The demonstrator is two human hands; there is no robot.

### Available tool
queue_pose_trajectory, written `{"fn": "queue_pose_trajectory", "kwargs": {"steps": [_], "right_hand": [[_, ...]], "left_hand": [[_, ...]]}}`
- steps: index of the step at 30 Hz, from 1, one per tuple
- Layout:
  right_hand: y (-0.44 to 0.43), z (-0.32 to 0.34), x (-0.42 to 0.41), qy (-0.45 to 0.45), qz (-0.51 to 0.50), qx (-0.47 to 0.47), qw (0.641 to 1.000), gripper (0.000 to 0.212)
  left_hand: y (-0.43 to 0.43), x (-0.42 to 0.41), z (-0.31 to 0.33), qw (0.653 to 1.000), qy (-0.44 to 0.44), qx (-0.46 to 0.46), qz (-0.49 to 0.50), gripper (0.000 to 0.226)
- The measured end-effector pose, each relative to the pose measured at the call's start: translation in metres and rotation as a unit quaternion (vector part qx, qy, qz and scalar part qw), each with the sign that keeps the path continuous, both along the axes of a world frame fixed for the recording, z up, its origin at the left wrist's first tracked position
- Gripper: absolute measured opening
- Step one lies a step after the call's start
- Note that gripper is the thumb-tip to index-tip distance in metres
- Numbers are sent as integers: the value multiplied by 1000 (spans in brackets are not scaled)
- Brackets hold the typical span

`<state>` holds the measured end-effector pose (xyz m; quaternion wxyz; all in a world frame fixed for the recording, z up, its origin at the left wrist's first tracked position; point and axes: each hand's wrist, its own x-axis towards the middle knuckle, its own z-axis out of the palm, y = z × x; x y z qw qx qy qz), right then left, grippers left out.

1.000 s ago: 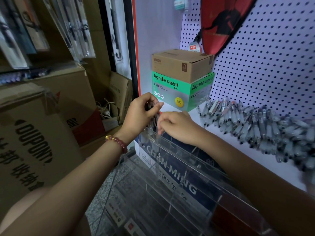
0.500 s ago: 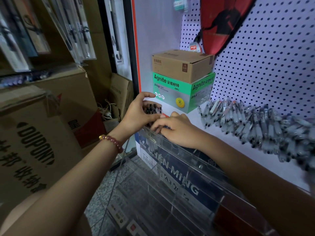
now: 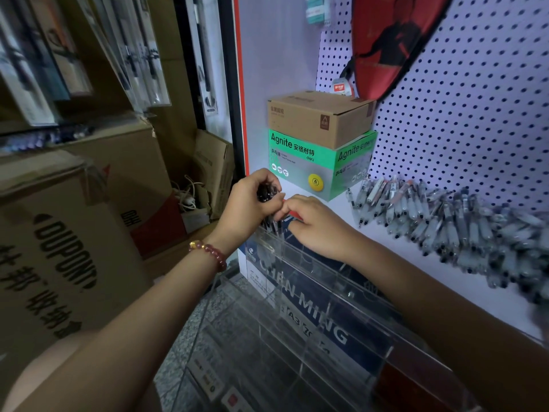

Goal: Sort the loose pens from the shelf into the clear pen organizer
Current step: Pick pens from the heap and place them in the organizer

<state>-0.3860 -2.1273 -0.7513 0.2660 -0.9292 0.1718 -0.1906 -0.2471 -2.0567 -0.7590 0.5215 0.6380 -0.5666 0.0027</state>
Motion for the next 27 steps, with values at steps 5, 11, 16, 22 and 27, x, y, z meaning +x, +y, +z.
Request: {"fn": "queue_pose_trajectory", "kwargs": {"steps": [5,11,16,22,27], "right_hand": [[0,3,-2,4,3,13,1000,27],[0,5,-2,-32,-35,48,998,25],[-14,29,-14,-99,-137,107,980,33],[-83,24,-54,169,-226,43,958,30],[-96,-1,-58,284,-193,-184,921,36]], "left_hand": [[3,-4,1,999,-42,-6,19,9],[2,0,3,998,-43,-23,38,20],[5,-6,21,996,-64,-43,47,28],[3,-11,35,995,-72,-68,25,18],[-3,-14,34,997,-42,-65,21,26]]}}
